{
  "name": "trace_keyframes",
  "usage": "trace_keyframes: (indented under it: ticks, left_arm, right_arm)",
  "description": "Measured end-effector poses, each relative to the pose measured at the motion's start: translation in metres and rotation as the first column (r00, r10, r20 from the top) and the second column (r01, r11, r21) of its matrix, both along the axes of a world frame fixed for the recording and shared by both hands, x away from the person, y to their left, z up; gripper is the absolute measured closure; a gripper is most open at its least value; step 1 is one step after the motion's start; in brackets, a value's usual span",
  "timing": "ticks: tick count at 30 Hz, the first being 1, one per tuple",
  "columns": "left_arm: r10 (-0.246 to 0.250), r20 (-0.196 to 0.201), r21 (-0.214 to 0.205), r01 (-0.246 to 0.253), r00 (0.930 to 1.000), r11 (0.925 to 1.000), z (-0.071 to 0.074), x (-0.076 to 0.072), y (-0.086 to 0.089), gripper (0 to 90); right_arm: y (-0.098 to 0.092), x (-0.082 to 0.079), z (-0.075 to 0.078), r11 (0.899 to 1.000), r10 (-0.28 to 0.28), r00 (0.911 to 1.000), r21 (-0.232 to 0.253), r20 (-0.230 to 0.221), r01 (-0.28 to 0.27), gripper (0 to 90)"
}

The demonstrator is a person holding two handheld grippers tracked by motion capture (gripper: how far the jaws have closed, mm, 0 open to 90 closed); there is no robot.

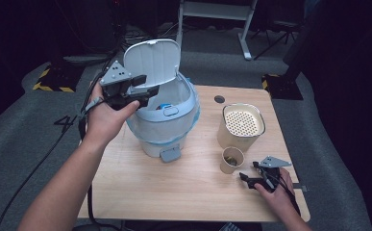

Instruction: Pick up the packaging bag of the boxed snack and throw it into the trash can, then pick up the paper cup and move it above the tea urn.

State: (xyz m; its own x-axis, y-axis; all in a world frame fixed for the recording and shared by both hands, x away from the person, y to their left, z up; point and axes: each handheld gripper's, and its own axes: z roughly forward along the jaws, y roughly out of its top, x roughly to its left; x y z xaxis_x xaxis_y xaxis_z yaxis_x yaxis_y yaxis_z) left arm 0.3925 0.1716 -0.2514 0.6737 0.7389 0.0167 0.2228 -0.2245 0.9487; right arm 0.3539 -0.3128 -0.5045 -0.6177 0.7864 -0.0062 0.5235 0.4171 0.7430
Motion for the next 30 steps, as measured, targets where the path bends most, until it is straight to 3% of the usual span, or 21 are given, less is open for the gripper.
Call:
trace_keyframes:
  ticks: [6,11,22,30]
  left_arm:
    - [-0.042,0.010,0.024,0.042,0.9991,0.9988,-0.008,-0.023,0.004,43.0]
    - [-0.063,-0.008,0.037,0.064,0.9980,0.9973,-0.021,-0.040,0.011,42.0]
    - [-0.095,-0.094,0.053,0.100,0.9911,0.9936,-0.070,-0.060,0.024,40.7]
    - [-0.126,-0.150,0.049,0.134,0.9807,0.9897,-0.108,-0.066,0.033,39.8]
  right_arm:
    - [0.000,0.000,0.000,1.000,0.000,1.0000,0.000,0.000,0.000,20.8]
    - [0.000,0.000,0.000,1.000,0.000,1.0000,0.000,-0.001,0.000,20.8]
    - [0.000,0.000,0.000,1.000,-0.002,1.0000,-0.002,0.001,0.002,20.8]
    - [0.001,-0.002,0.000,1.000,-0.006,1.0000,0.000,-0.003,0.006,19.2]
